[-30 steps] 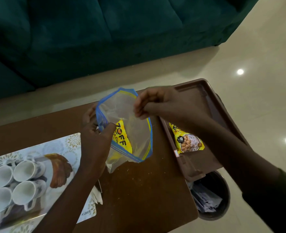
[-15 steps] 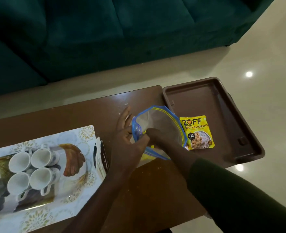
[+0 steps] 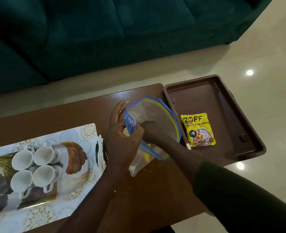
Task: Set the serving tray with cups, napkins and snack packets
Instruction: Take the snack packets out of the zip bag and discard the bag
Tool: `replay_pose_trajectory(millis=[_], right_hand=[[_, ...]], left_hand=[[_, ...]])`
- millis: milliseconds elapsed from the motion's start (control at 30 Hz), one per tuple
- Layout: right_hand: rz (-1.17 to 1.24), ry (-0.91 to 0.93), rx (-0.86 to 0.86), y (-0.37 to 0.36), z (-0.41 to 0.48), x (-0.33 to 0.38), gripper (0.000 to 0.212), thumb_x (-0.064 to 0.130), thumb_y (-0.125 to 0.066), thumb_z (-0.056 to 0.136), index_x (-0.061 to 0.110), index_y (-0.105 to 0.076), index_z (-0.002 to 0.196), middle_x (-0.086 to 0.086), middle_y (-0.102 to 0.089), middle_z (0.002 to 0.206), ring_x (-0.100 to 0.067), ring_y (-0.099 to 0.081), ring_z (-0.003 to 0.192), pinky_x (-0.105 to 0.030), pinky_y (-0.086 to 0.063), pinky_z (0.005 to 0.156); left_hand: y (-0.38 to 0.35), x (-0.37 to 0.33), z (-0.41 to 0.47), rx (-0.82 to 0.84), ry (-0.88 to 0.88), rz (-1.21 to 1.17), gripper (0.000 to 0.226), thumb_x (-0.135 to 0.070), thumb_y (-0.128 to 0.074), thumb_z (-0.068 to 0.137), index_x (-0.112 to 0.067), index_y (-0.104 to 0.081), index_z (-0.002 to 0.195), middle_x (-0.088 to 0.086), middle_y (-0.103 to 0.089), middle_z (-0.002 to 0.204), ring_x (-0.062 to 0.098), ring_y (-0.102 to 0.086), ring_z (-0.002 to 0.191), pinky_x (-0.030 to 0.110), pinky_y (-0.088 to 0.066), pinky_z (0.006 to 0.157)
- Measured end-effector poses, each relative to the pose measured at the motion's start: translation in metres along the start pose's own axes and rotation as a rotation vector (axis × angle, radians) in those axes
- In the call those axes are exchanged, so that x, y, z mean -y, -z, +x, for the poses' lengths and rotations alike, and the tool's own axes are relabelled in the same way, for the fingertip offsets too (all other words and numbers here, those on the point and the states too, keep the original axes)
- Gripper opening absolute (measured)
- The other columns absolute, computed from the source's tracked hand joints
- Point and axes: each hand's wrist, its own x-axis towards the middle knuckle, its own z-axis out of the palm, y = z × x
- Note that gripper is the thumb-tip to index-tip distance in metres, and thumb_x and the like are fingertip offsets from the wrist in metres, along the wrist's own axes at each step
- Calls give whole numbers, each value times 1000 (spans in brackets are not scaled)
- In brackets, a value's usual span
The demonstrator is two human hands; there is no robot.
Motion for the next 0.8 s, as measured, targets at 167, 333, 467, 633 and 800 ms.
replay_pose_trajectory(millis=[167, 333, 467, 633, 800], right_hand=[[42, 74, -168, 65, -32, 4, 31, 29, -59, 85, 17, -44, 61, 0, -47, 70, -20, -47, 70, -24, -33, 60], [286, 58, -337, 141, -76, -10, 13, 15, -60, 75, 22, -56, 65, 4, -50, 62, -13, -45, 62, -19, -33, 46], [718, 7, -470, 155, -87, -36, 8, 16, -51, 55, 20, -55, 50, 4, -45, 50, -15, -43, 56, -24, -32, 56], [1054, -175, -601, 160, -70, -89, 11, 11, -44, 50, 19, -50, 54, -14, -39, 61, -22, -38, 59, -33, -32, 56], [745, -259, -692, 168, -48, -158, 12, 9, -43, 66, 14, -50, 58, -9, -52, 66, -22, -49, 71, -34, -35, 61]], left_hand=[[4, 4, 8, -24, 19, 17, 67, -18, -59, 74, -29, -45, 139, 6, -52, 144, 23, -55, 129, 45, -50, 103], [1, 2, 11, -128, 31, 75, 72, -25, -60, 72, -11, -45, 142, 13, -54, 143, 31, -53, 130, 48, -44, 108], [-8, -3, 15, -180, -41, 103, 65, -17, -62, 75, -16, -47, 138, 7, -58, 135, 25, -60, 118, 17, -49, 85], [-18, -3, 22, -209, -92, 124, 63, -8, -66, 79, -11, -47, 140, 10, -60, 134, 26, -62, 115, 14, -47, 79], [-23, 0, 27, -210, -111, 124, 57, 1, -63, 83, -8, -47, 138, 12, -61, 129, 8, -61, 100, -1, -44, 67]])
